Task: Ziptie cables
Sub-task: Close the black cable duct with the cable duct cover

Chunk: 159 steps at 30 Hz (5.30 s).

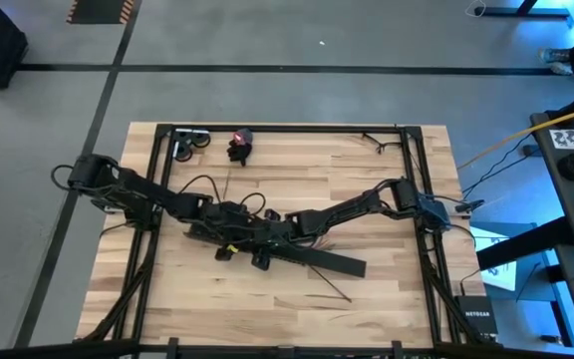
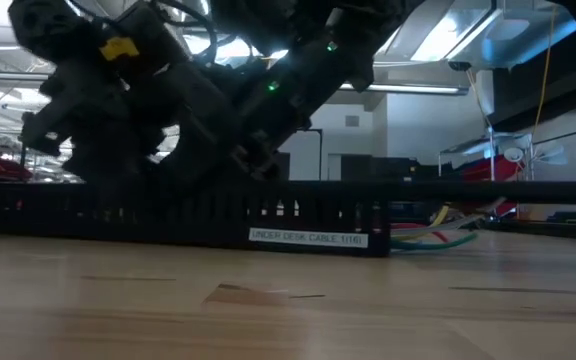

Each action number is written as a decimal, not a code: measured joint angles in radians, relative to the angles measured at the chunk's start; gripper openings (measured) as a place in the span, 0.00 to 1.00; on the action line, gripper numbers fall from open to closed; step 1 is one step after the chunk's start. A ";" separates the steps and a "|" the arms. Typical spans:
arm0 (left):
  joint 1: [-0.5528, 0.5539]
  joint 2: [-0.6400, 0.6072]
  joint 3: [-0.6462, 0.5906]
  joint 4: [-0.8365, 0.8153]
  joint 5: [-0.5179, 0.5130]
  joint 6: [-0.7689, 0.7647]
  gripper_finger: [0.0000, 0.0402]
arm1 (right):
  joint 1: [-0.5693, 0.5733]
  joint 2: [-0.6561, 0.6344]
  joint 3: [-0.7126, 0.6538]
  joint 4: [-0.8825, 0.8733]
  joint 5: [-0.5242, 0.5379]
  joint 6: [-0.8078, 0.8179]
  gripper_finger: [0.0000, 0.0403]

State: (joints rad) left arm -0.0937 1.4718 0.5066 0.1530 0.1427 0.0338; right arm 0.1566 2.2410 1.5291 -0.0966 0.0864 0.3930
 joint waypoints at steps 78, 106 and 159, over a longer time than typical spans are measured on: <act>-0.033 -0.230 -0.266 0.012 -0.054 -0.215 0.59 | -0.005 0.026 -0.006 0.029 -0.027 -0.037 0.59; -0.033 -0.226 -0.319 0.234 -0.003 -0.214 0.66 | -0.007 0.031 -0.003 0.064 -0.052 -0.034 0.59; -0.059 -0.229 -0.361 0.308 -0.117 -0.164 0.46 | -0.004 0.034 -0.010 0.195 0.012 0.013 0.59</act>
State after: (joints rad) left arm -0.1523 1.2430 0.1455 0.4610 0.0256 -0.1299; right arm 0.1527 2.2753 1.5188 0.0983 0.0983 0.4056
